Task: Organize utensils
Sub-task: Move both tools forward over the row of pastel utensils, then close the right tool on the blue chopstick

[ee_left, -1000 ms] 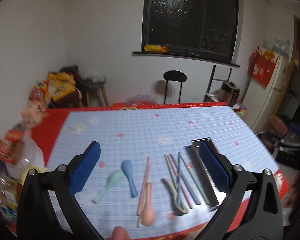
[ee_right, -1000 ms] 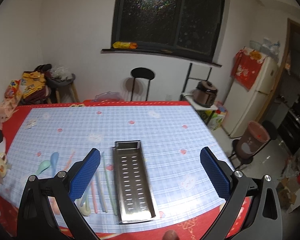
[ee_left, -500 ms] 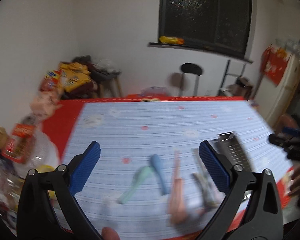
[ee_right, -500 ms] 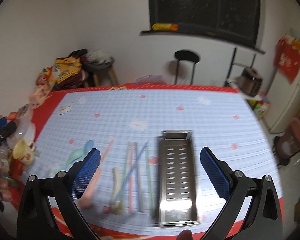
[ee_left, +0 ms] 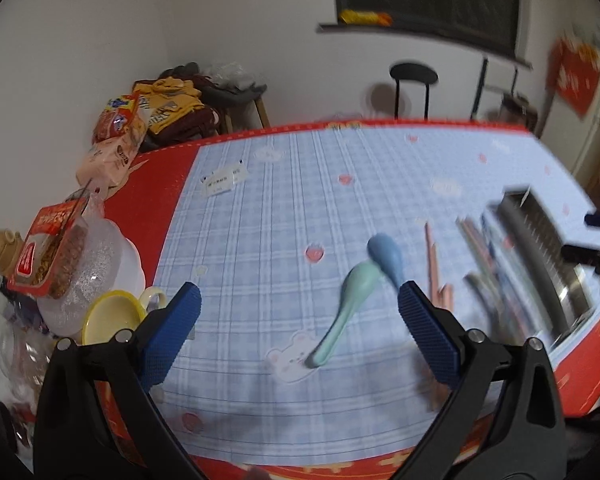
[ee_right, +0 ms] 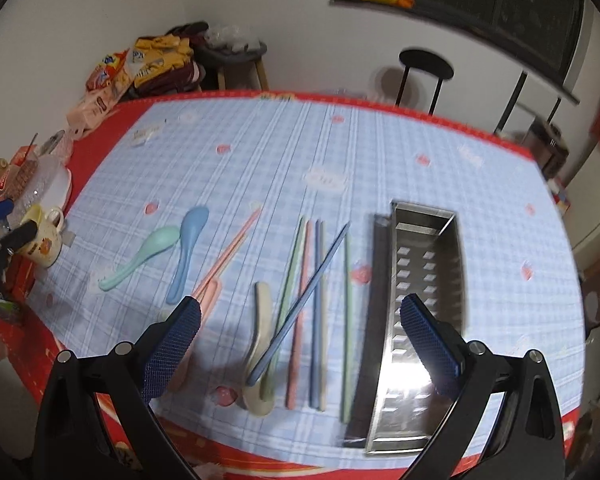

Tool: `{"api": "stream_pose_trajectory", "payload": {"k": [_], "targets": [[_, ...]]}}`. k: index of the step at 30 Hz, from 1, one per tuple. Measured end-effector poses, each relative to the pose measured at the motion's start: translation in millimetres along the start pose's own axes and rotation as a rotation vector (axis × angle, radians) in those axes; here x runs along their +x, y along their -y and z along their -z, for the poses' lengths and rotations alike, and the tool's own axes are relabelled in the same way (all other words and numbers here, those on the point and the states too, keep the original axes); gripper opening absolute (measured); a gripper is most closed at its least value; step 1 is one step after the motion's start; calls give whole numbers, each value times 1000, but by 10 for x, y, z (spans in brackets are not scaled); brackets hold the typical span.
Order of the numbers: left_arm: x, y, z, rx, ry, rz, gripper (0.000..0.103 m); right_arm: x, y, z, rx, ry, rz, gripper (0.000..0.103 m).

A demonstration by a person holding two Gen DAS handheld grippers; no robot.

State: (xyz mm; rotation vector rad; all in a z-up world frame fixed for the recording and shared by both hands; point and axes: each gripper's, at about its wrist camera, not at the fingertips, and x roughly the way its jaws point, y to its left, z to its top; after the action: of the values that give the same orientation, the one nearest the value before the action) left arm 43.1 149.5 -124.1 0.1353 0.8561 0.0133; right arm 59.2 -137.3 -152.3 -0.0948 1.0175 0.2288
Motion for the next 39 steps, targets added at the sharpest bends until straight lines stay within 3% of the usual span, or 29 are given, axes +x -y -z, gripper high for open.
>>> {"api": "stream_pose_trajectory", "payload": {"k": [3,9,10,12,14,21,27,29,33,39], "targets": [[177,99,102,97,-27,-35,97,106,-9,90,33,-23,-12,98],[525,323,201,256,-50,-34,95,230,1,217,87,-52,-29,98],[592,374,198,284,-52,-30,93,245,8,232,97,-55,-30,98],[682,449,194,319,-62,-20,76,273,18,261,114,-57,-36,97],[786,509,177,337,-83,-2,69,309,14,278,124,-63,-52,95],[924,524,149,313,-108,84,53,500,-80,416,122,-157,-132,57],[1043,433,173,252,-149,140,52,629,-189,370,68,-172,-173,32],[1034,391,178,230,-152,155,52,673,-215,380,51,-204,-149,31],[1035,368,253,208,-170,188,52,708,-167,484,94,-253,-184,31],[1072,381,387,178,-208,220,52,672,-160,585,99,-281,-182,31]]}}
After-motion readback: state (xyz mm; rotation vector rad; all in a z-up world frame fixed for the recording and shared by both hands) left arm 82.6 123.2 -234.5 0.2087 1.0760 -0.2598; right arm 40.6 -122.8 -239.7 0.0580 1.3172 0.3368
